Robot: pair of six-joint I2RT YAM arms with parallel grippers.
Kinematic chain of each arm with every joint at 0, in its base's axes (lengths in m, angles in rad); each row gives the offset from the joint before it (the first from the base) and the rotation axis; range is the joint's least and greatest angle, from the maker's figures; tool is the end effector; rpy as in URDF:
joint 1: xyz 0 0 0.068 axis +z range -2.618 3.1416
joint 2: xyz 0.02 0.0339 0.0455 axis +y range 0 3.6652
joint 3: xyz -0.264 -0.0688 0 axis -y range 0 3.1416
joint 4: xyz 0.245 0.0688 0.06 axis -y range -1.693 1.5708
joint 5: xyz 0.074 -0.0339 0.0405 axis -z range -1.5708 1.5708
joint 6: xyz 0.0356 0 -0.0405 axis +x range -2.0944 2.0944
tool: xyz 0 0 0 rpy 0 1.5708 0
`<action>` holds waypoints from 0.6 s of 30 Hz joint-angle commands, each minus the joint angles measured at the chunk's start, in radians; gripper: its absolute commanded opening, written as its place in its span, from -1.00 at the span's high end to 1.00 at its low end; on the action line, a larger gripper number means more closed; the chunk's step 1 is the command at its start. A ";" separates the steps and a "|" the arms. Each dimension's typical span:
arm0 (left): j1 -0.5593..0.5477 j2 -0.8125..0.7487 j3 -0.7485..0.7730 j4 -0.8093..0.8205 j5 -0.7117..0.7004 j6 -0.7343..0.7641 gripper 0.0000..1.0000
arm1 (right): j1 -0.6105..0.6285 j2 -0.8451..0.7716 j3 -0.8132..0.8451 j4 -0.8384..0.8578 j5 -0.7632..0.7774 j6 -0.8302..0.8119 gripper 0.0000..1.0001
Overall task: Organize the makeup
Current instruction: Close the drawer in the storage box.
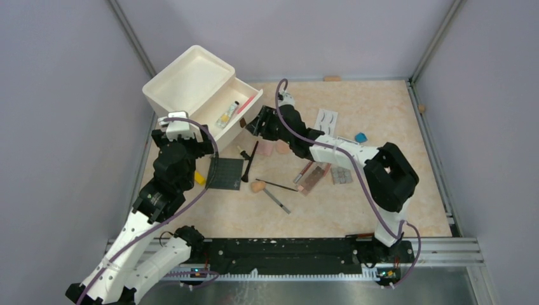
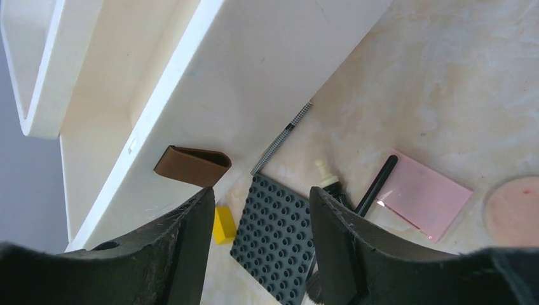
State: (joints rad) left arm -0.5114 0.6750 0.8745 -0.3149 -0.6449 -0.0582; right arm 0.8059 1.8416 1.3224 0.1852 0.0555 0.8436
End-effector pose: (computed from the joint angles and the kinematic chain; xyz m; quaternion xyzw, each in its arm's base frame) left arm 0.1360 -0.0518 0.3740 -0.0463 0.7375 0.0498 0.6719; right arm 0.3038 0.3136 0.2625 0.0314 0.8140 0.4102 0.4099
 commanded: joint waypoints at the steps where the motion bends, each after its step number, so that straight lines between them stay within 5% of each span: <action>1: 0.007 -0.003 -0.005 0.049 0.004 -0.005 -0.93 | 0.016 0.015 0.051 -0.002 0.026 0.015 -0.11; 9: 0.007 0.003 -0.008 0.052 0.019 0.001 -0.93 | 0.017 0.026 0.038 -0.077 0.132 0.035 -0.10; 18: 0.010 0.000 -0.010 0.054 0.006 0.005 -0.93 | 0.018 0.122 0.017 0.200 0.045 0.198 -0.06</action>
State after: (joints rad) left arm -0.5068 0.6788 0.8711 -0.3141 -0.6369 -0.0574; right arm 0.8097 1.9148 1.3170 0.2367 0.1265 0.9436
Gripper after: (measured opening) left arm 0.964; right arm 0.540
